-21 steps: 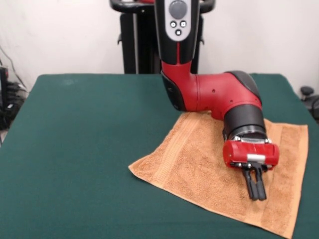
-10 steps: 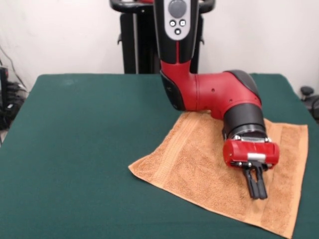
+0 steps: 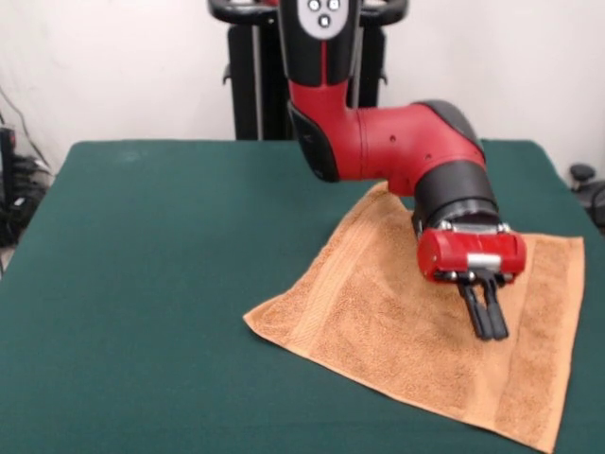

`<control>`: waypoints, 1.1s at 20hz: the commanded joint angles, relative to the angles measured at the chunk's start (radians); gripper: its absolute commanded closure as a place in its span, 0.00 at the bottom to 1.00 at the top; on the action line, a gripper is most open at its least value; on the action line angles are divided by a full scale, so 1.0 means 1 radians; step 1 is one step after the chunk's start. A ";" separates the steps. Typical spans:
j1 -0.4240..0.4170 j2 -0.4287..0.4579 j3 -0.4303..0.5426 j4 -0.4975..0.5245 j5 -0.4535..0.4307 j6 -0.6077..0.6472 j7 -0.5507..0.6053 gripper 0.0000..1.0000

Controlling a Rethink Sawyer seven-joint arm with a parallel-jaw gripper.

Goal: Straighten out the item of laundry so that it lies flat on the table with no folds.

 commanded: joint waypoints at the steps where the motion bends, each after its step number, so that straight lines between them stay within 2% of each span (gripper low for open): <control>1: 0.000 -0.069 0.009 0.131 -0.034 0.142 0.220 1.00; 8: -0.001 -0.097 0.001 0.174 -0.050 0.161 0.206 1.00; 14: -0.019 -0.085 -0.020 0.159 -0.117 0.231 0.188 1.00; 17: -0.032 -0.083 -0.025 0.143 -0.175 0.331 0.173 1.00; 22: -0.097 -0.109 0.020 0.136 -0.400 0.539 0.185 1.00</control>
